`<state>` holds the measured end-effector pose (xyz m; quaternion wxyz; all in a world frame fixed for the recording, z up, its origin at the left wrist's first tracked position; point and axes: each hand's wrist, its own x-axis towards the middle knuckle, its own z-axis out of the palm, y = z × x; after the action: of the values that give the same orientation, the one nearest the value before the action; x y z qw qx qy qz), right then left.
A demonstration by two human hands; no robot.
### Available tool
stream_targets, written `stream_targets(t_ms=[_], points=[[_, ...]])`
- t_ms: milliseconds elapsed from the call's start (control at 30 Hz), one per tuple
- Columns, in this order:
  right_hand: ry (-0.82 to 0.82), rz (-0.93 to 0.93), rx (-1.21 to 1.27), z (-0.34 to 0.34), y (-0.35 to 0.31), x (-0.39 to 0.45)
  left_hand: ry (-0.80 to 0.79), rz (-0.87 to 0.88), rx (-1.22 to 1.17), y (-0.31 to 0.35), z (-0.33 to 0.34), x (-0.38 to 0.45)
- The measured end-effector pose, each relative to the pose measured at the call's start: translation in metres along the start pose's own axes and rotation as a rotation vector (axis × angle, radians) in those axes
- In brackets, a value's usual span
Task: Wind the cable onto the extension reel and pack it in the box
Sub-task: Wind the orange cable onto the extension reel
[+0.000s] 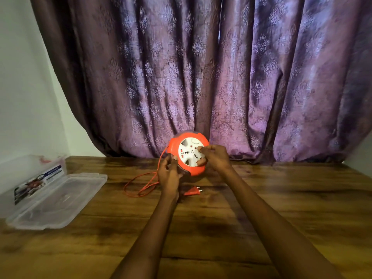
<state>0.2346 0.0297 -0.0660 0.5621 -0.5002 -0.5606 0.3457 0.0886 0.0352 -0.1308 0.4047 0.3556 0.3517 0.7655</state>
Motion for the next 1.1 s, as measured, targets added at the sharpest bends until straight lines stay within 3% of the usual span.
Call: stream_targets(t_ms=[100, 200, 367, 567, 733, 833, 1100], points=[[0.006, -0.433, -0.564, -0.019, 0.003, 0.002, 0.006, -0.028, -0.036, 0.005, -0.007, 0.009], [-0.203, -0.79, -1.0, -0.035, -0.005, 0.003, 0.007, -0.07, -0.008, 0.009, -0.014, 0.014], [-0.446, -0.992, -1.476, -0.043, -0.033, 0.006, -0.104, -0.12, 0.051, 0.018, -0.017, 0.012], [-0.61, -1.252, -1.679, -0.05, -0.036, -0.001, -0.342, -0.261, 0.061, 0.026, -0.018, 0.001], [-0.53, -1.277, -1.706, -0.056, -0.032, -0.005, -0.394, -0.197, 0.05, 0.026, -0.011, -0.008], [-0.413, -1.191, -1.708, -0.055, -0.022, -0.001, -0.386, -0.155, 0.092, 0.02, -0.006, -0.01], [0.054, -0.612, -1.317, -0.028, 0.003, -0.006, -0.306, -0.031, 0.102, 0.006, 0.005, -0.016]])
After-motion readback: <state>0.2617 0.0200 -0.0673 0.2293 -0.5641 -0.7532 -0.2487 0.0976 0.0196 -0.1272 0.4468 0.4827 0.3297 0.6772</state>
